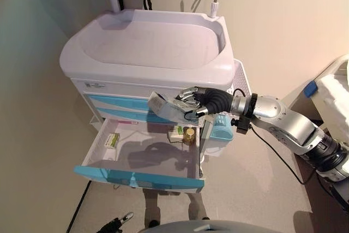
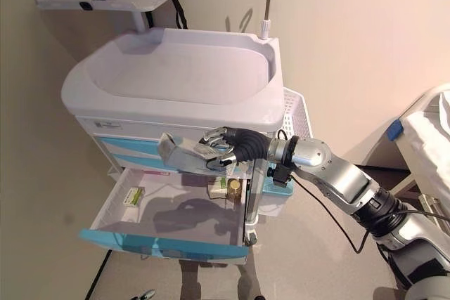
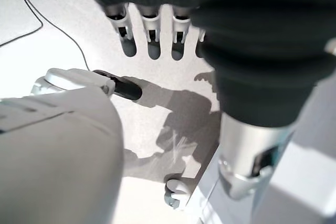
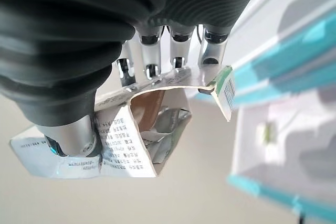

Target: Open the drawer and pick up the medicine

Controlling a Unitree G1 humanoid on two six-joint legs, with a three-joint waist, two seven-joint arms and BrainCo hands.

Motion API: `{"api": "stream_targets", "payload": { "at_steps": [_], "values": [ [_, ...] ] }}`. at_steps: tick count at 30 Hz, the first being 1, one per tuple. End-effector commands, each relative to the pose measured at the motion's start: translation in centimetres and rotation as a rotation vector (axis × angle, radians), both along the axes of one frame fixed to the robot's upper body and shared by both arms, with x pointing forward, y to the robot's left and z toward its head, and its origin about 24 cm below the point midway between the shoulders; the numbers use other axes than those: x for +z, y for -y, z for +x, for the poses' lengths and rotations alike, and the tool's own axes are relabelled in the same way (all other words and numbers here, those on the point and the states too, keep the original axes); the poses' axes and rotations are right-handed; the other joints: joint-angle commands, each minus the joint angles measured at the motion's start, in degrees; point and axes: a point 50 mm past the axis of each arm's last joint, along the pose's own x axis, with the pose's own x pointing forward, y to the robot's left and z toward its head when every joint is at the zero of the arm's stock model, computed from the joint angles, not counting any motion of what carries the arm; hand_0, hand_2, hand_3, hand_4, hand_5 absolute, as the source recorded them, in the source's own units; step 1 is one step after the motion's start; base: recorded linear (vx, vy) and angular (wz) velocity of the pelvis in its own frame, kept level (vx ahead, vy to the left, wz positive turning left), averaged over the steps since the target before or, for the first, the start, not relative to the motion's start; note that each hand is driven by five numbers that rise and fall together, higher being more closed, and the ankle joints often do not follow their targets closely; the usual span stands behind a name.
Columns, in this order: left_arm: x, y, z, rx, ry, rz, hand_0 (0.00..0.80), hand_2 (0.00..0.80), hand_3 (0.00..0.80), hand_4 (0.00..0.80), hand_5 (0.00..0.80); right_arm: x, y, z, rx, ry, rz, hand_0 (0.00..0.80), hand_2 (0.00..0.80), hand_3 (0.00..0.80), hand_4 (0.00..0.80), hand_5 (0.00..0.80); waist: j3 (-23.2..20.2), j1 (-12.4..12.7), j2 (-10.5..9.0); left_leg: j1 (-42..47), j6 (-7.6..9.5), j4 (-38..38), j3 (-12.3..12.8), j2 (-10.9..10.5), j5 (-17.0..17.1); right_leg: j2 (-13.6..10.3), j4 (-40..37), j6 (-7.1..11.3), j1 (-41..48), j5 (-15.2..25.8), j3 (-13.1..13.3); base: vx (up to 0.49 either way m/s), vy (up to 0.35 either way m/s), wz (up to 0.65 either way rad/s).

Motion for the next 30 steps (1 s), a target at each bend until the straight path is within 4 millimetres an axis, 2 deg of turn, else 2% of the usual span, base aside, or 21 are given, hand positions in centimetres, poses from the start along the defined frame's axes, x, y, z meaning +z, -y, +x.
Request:
{"api": "stream_targets", "payload": {
  "at_steps": [1, 6, 8, 9, 11, 12, 13, 14, 17, 19, 20, 21, 23, 27, 30],
  "values": [
    [0.2, -1.3, -0.9, -0.007, -0.042, 0.036, 0.000, 0.000, 0.000, 0.000, 0.000, 3.7, -0.6, -0.2, 0.059, 0.036, 0.173, 0.800, 0.800, 0.800, 0.800, 0.800, -1.32, 0.45, -3.10, -1.68, 1.47, 0.90, 0.96, -3.73, 0.42, 0.99, -1.41, 1.38, 1.98, -0.12, -1.02, 0.037, -0.012, 0.01],
    [-0.1, -0.6, -2.2, -0.008, -0.074, 0.021, 0.000, 0.000, 0.000, 0.000, 0.000, 5.9, 1.1, 1.7, -0.077, 0.083, 0.291, 0.800, 0.800, 0.800, 0.800, 0.800, -2.02, 1.01, -3.59, -0.18, 1.64, 0.90, 1.22, -3.75, -0.24, 1.01, -2.31, 1.54, 3.92, -0.26, -1.37, 0.045, 0.006, -0.01],
    [-0.2, -0.3, -2.8, -0.017, -0.090, 0.018, 0.000, 0.000, 0.000, 0.000, 0.000, 6.8, 2.5, 3.7, -0.215, 0.133, 0.330, 0.800, 0.800, 0.800, 0.800, 0.800, -2.17, 1.32, -3.91, 0.63, 1.77, 0.87, 0.83, -3.88, -0.64, 0.89, -2.38, 1.50, 4.82, -0.48, -1.65, 0.059, 0.017, 0.00],
    [-0.2, -0.3, -2.8, -0.016, -0.090, 0.018, 0.000, 0.000, 0.000, 0.000, 0.000, 6.8, 2.5, 3.7, -0.215, 0.133, 0.330, 0.800, 0.800, 0.800, 0.800, 0.800, -2.13, 1.29, -3.90, 0.66, 1.77, 0.87, 0.82, -3.88, -0.64, 0.89, -2.38, 1.50, 4.87, -0.48, -1.66, 0.056, 0.020, 0.02],
    [-0.3, -0.3, -3.0, -0.025, -0.096, 0.020, 0.000, 0.000, 0.000, 0.000, 0.000, 7.0, 3.9, 5.5, -0.346, 0.154, 0.349, 0.800, 0.800, 0.800, 0.800, 0.800, -1.92, 1.73, -4.10, 1.03, 1.95, 1.11, 0.28, -4.06, -1.00, 0.68, -2.08, 1.41, 5.55, -0.86, -2.06, 0.042, 0.013, 0.08],
    [-0.3, -0.3, -3.0, -0.024, -0.096, 0.020, 0.000, 0.000, 0.000, 0.000, 0.000, 7.0, 3.9, 5.5, -0.346, 0.154, 0.349, 0.800, 0.800, 0.800, 0.800, 0.800, -1.89, 1.71, -4.10, 1.05, 1.95, 1.11, 0.27, -4.07, -1.00, 0.68, -2.08, 1.41, 5.58, -0.87, -2.07, 0.056, 0.021, 0.16],
    [-0.2, -0.4, -3.1, -0.024, -0.099, 0.025, 0.000, 0.000, 0.000, 0.000, 0.000, 7.7, 5.4, 7.4, -0.495, 0.208, 0.324, 0.800, 0.800, 0.800, 0.800, 0.800, -1.37, 2.17, -4.38, 1.22, 2.12, 1.42, -0.44, -4.16, -1.30, 0.43, -1.69, 1.29, 6.18, -1.27, -2.74, 0.037, 0.017, 0.13],
    [-0.2, -0.4, -3.1, -0.024, -0.099, 0.025, 0.000, 0.000, 0.000, 0.000, 0.000, 7.7, 5.4, 7.4, -0.495, 0.208, 0.324, 0.800, 0.800, 0.800, 0.800, 0.800, -1.36, 2.16, -4.38, 1.23, 2.12, 1.42, -0.44, -4.16, -1.30, 0.43, -1.69, 1.29, 6.19, -1.27, -2.75, 0.067, 0.019, 0.13],
    [0.0, -1.1, -2.6, -0.077, -0.096, 0.058, 0.000, 0.000, 0.000, 0.000, 0.000, 9.4, 8.7, 10.5, -0.794, 0.314, 0.288, 0.800, 0.800, 0.800, 0.800, 0.800, -0.33, 3.59, -4.96, 1.01, 2.51, 1.78, -2.62, -4.60, -1.75, 0.08, -0.90, 1.06, 6.62, -2.10, -4.35, 0.057, 0.011, 0.22],
    [0.0, -1.1, -2.6, -0.077, -0.096, 0.058, 0.000, 0.000, 0.000, 0.000, 0.000, 9.4, 8.7, 10.5, -0.793, 0.314, 0.288, 0.800, 0.800, 0.800, 0.800, 0.800, -0.31, 3.54, -4.96, 1.00, 2.51, 1.81, -2.66, -4.61, -1.76, 0.07, -0.89, 1.06, 6.63, -2.12, -4.38, 0.027, 0.013, 0.34],
    [0.1, -1.2, -2.0, -0.174, -0.094, 0.081, 0.000, 0.000, 0.000, 0.000, 0.000, 10.9, 10.6, 11.8, -0.963, 0.394, 0.242, 0.800, 0.800, 0.800, 0.800, 0.800, 0.66, 4.56, -4.94, 0.02, 2.82, 2.46, -3.89, -5.00, -1.94, -0.26, 0.35, 1.01, 6.15, -2.84, -5.40, 0.023, 0.022, 0.28],
    [0.1, -1.2, -2.0, -0.174, -0.093, 0.081, 0.000, 0.000, 0.000, 0.000, 0.000, 10.9, 10.6, 11.9, -0.963, 0.394, 0.242, 0.800, 0.800, 0.800, 0.800, 0.800, 0.68, 4.52, -4.94, 0.00, 2.82, 2.49, -3.92, -5.01, -1.95, -0.27, 0.38, 1.01, 6.14, -2.87, -5.43, 0.040, 0.031, 0.21],
    [0.2, -1.1, -1.6, -0.204, -0.084, 0.088, 0.000, 0.000, 0.000, 0.000, 0.000, 11.9, 12.3, 12.5, -1.090, 0.429, 0.223, 0.800, 0.800, 0.800, 0.800, 0.800, 1.41, 5.20, -4.93, -0.77, 3.08, 3.14, -4.89, -5.38, -2.25, -0.54, 1.41, 1.02, 5.67, -3.31, -6.14, 0.022, 0.019, 0.29],
    [0.4, -1.6, -0.8, -0.193, -0.060, 0.120, 0.000, 0.000, 0.000, 0.000, 0.000, 12.6, 14.0, 13.3, -1.244, 0.453, 0.164, 0.800, 0.800, 0.800, 0.800, 0.800, 3.17, 6.19, -4.89, -2.75, 3.35, 5.14, -6.91, -6.37, -2.80, -1.03, 3.52, 0.93, 4.29, -4.20, -7.58, 0.015, 0.015, 0.30],
    [0.6, -2.0, -0.4, -0.211, -0.049, 0.148, 0.000, 0.000, 0.000, 0.000, 0.000, 13.1, 14.2, 13.5, -1.292, 0.499, 0.075, 0.800, 0.800, 0.800, 0.800, 0.800, 3.98, 6.84, -5.05, -4.00, 3.53, 6.52, -8.17, -6.97, -3.32, -1.30, 4.25, 0.99, 3.79, -4.64, -8.52, 0.046, -0.001, 0.40]
  ]
}}
